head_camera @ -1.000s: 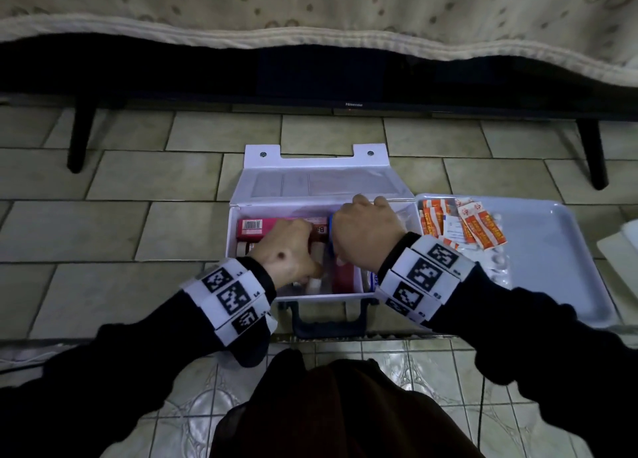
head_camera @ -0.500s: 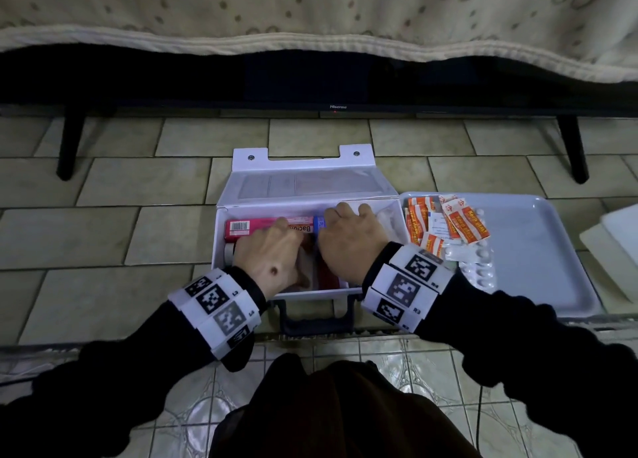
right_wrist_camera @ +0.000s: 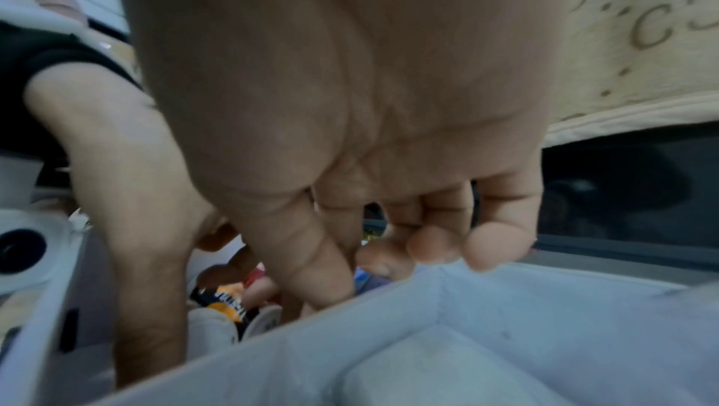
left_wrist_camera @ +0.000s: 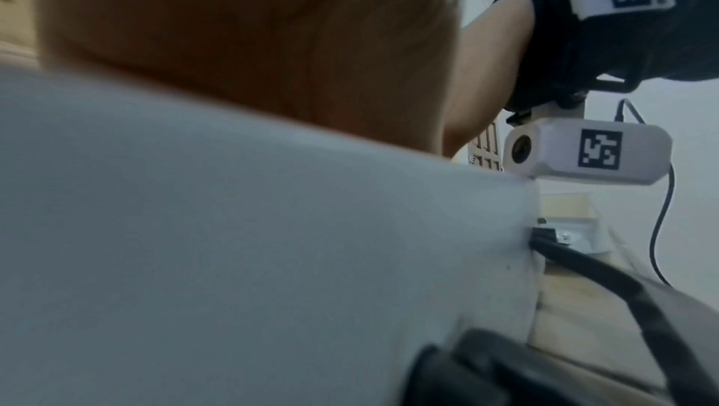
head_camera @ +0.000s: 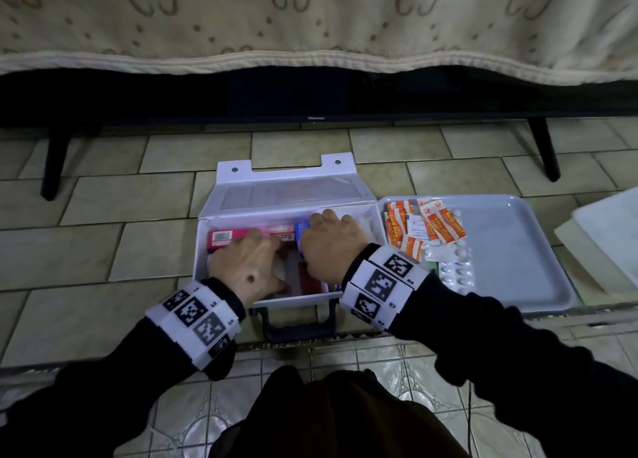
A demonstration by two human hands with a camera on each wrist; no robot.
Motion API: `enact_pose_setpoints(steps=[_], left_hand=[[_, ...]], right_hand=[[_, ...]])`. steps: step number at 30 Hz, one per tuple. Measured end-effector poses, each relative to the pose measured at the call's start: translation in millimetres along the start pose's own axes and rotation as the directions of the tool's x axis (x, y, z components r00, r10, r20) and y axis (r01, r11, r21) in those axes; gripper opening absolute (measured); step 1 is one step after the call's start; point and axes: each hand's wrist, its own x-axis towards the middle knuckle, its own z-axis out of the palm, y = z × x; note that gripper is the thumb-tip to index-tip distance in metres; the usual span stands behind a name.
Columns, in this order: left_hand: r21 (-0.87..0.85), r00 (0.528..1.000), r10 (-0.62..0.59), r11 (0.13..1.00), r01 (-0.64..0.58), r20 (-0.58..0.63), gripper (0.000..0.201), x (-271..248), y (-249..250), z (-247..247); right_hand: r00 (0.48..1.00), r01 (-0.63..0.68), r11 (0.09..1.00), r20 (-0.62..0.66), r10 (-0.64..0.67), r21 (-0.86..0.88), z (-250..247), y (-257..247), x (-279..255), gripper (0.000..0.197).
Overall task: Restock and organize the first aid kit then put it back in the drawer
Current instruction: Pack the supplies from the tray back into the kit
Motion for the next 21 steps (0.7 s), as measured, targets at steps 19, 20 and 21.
enact_pose_setpoints(steps=[19,20,21], left_hand=[[-0.296,0.946,0.230,0.909,-0.292,-0.226,0.016,4.9,123.0,-49.9],[-0.287,0.948,0.233,0.913,-0.290,-0.216,0.015,9.2,131.3,-47.4],[-0.280,0.951,0.233,0.917,-0.285,-0.205,0.015,13.4,138.1,-45.1]], right_hand=[[0.816,-0.467,0.669,-0.010,0.579,0.578,43.0,240.7,-96.1,0.022],[0.814,-0.510,0.669,0.051,0.579,0.540,50.3,244.1,-95.2,0.024],[0.818,-0.531,0.681,0.097,0.567,0.504,57.7,246.4,-93.4,0.025]])
